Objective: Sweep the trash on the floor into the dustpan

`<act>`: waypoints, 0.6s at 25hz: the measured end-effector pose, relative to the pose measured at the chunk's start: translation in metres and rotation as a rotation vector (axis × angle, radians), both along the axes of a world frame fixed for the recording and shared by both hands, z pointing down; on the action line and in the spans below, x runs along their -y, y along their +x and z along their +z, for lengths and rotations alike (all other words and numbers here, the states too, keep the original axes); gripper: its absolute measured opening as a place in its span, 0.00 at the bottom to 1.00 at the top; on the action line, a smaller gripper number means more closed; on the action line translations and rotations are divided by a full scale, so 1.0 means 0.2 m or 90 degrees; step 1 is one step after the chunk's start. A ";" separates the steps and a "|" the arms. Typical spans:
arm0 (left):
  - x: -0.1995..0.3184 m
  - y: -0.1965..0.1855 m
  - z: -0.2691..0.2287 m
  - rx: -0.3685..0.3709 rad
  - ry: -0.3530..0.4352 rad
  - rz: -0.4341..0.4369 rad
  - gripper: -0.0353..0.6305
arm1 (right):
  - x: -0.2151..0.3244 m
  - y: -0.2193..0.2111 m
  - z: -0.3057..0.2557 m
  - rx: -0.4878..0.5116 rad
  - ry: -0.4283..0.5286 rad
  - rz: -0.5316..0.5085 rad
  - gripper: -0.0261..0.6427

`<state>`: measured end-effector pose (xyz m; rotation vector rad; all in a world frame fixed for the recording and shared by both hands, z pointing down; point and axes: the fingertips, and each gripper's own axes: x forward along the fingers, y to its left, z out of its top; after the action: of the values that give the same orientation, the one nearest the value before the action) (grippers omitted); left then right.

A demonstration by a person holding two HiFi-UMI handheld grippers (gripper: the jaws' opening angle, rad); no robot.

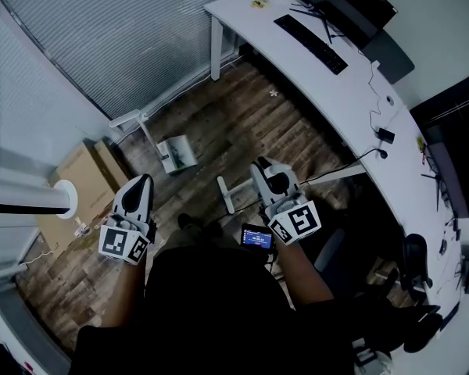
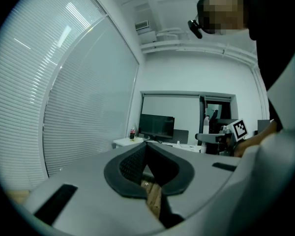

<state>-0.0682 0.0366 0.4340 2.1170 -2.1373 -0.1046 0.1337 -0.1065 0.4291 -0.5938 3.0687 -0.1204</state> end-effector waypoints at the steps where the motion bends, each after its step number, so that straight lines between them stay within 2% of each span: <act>1: 0.00 0.00 0.01 0.000 -0.003 0.002 0.04 | 0.00 0.00 0.00 0.001 0.003 -0.002 0.14; 5: 0.00 0.00 0.03 -0.003 -0.012 0.003 0.04 | 0.01 -0.03 0.02 -0.003 0.001 -0.001 0.14; 15: -0.06 -0.08 0.05 -0.006 -0.012 -0.039 0.05 | 0.01 -0.04 0.05 -0.007 -0.023 0.023 0.14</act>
<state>-0.0836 0.0485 0.4430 2.0365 -2.1897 -0.0994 0.1267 -0.1093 0.4389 -0.6543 3.0710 -0.1717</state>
